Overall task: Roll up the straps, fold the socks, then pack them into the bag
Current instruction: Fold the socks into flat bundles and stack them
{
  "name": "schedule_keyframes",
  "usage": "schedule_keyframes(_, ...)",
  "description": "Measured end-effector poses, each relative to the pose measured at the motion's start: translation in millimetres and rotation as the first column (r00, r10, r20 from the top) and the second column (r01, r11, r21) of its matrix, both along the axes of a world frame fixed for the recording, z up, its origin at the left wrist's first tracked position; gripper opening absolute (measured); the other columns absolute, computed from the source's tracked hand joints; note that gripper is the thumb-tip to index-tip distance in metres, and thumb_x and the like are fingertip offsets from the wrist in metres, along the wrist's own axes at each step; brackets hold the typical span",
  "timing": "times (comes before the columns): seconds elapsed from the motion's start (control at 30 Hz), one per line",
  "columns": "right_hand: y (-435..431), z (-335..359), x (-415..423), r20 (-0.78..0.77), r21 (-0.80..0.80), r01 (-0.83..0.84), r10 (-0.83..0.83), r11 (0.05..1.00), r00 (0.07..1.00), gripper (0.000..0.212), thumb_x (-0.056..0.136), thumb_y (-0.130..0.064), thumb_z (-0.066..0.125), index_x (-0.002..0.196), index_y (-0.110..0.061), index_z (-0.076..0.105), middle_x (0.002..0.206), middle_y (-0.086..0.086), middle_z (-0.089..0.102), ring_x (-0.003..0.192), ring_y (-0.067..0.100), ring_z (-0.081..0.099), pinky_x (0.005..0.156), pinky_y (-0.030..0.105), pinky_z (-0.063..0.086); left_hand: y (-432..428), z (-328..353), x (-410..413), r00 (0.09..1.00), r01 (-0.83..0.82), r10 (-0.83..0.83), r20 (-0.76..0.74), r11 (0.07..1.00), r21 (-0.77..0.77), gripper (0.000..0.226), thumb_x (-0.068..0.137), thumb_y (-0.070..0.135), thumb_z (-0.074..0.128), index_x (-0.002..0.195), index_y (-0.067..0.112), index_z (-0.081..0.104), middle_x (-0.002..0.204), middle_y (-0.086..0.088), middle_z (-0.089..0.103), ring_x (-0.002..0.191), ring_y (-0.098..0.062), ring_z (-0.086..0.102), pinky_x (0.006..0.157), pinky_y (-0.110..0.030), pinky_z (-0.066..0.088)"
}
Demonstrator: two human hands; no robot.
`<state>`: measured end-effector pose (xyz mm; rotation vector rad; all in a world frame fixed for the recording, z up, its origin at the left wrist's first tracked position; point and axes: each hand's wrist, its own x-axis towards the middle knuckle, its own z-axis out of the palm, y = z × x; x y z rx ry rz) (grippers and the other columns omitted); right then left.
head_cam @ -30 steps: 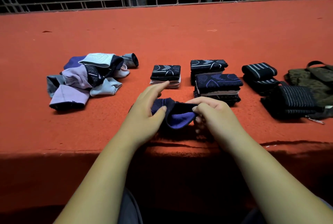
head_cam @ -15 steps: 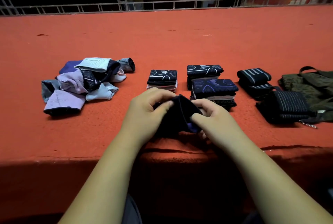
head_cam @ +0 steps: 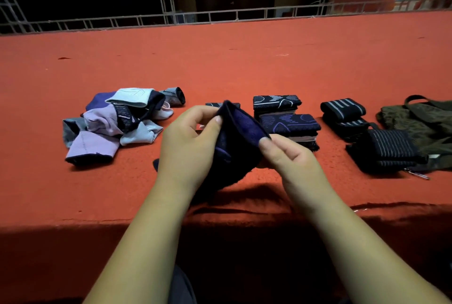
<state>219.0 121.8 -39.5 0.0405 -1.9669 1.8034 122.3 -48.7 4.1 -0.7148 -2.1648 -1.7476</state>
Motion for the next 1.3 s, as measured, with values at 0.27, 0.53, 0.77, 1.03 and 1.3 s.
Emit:
schedule_keyframes(0.27,4.9,-0.6,-4.4,0.032,-0.060,0.070,-0.068,0.996,0.997,0.015,0.102,-0.024,0.071,0.105,-0.013,0.081,0.104,0.007,0.081,0.100,0.023,0.076,0.091,0.045,0.058,-4.9,2.5,-1.7,0.883,0.090,-0.218,0.416,0.948,0.306,0.015,0.103,0.011,0.064,0.093,0.013,0.074,0.081,-0.013,0.068,0.053,-0.015,0.060,0.044,-0.024,0.047)
schedule_keyframes(0.53,16.7,-27.0,-21.8,0.297,0.064,0.105,-0.120,0.992,0.947,0.019,0.102,-0.029,0.070,0.098,-0.014,0.081,0.094,0.003,0.082,0.095,0.028,0.079,0.087,0.045,0.058,-9.4,-62.3,-23.3,0.704,0.334,-0.368,0.608,0.926,0.174,0.023,0.101,0.009,0.068,0.124,0.009,0.068,0.104,-0.015,0.078,0.089,-0.026,0.076,0.075,-0.038,0.064)
schedule_keyframes(0.77,26.3,-29.2,-23.5,0.336,-0.090,0.052,-0.019,0.995,0.942,0.015,0.103,-0.014,0.064,0.101,-0.007,0.077,0.071,-0.002,0.068,0.055,0.008,0.052,0.050,0.020,0.041,-9.5,-73.1,-30.4,0.700,0.404,-0.466,0.541,0.883,0.238,0.038,0.096,-0.005,0.068,0.131,0.008,0.066,0.118,-0.018,0.077,0.102,-0.023,0.076,0.085,-0.035,0.064)
schedule_keyframes(1.03,35.8,-30.9,-23.2,0.338,-0.200,0.000,0.069,0.980,0.939,0.033,0.098,0.000,0.054,0.110,-0.018,0.079,0.099,0.015,0.069,0.082,0.028,0.044,0.068,0.034,0.038,-13.3,-80.6,-35.6,0.679,0.393,-0.509,0.529,0.860,0.324,0.036,0.093,-0.010,0.068,0.128,0.000,0.067,0.120,-0.020,0.076,0.105,-0.026,0.074,0.088,-0.035,0.064)
schedule_keyframes(1.3,31.7,-24.1,-16.4,0.331,-0.180,0.006,0.054,0.984,0.942,0.029,0.101,0.007,0.049,0.096,-0.010,0.071,0.057,-0.003,0.057,0.040,0.001,0.043,0.039,0.013,0.034,-16.6,-83.2,-36.4,0.703,0.379,-0.477,0.528,0.879,0.290,0.025,0.089,-0.010,0.071,0.101,0.011,0.076,0.101,-0.007,0.077,0.094,-0.016,0.073,0.081,-0.026,0.060)
